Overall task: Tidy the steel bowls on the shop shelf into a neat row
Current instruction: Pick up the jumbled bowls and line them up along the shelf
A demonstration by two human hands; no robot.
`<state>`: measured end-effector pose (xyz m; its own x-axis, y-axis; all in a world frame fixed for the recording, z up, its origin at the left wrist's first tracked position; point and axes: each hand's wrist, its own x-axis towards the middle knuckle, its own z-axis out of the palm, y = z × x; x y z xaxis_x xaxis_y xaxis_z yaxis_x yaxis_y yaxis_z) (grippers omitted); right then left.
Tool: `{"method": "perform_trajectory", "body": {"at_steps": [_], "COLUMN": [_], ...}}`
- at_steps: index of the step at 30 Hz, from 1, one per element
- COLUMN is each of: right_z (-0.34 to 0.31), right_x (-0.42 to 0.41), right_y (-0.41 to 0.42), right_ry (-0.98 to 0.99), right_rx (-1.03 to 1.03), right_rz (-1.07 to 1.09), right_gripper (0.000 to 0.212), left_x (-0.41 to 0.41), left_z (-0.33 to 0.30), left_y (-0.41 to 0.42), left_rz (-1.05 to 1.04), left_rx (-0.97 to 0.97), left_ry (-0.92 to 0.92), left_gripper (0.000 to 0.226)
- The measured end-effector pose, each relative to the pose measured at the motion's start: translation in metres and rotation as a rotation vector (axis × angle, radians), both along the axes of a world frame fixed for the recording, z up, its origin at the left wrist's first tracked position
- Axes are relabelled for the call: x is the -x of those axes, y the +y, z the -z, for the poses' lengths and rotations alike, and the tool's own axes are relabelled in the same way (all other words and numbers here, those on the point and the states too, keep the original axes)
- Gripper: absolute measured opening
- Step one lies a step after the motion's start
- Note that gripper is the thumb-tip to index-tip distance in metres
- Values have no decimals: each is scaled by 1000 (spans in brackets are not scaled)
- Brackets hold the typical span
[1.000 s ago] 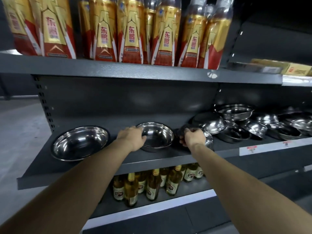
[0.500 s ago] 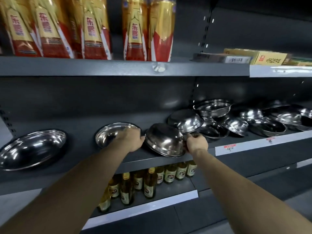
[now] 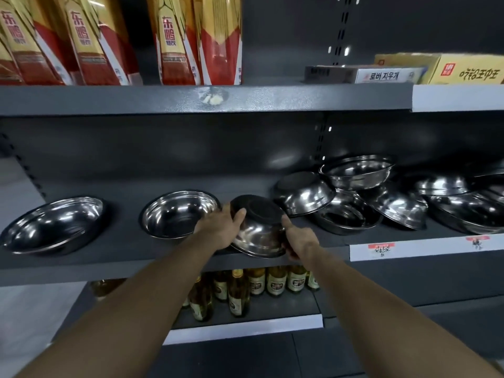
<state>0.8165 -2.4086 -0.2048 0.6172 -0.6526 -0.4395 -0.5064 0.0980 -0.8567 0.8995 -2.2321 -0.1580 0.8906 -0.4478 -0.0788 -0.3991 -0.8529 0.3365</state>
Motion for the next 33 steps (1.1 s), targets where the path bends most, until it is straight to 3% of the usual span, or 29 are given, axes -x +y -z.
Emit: {"method": "perform_trajectory", "body": {"at_steps": [9,15,20,27,33], "right_z": [-1,-23,-39,-43,-45], "right_x": [-1,2,-3,-4,-7], "right_y": [1,15,29,44,50], "right_ry": [5,-187,-364,-445,-517], "right_rx": [205,320,387,366,137], "right_rz": [-44,1,31,-15,132], "right_gripper": [74,56,55,67,47], "left_x": [11,10,2,-9,-13], "left_z": [-2,-16,-35,-44,-47], "left_y": [3,18,24,33,36], "left_rz": [-48,-77,-72,-112,-259], "left_rx": [153,358,507,711,900], "left_ry": [-10,-101,-120,89,282], "left_gripper": [67,63,74,77,84]}}
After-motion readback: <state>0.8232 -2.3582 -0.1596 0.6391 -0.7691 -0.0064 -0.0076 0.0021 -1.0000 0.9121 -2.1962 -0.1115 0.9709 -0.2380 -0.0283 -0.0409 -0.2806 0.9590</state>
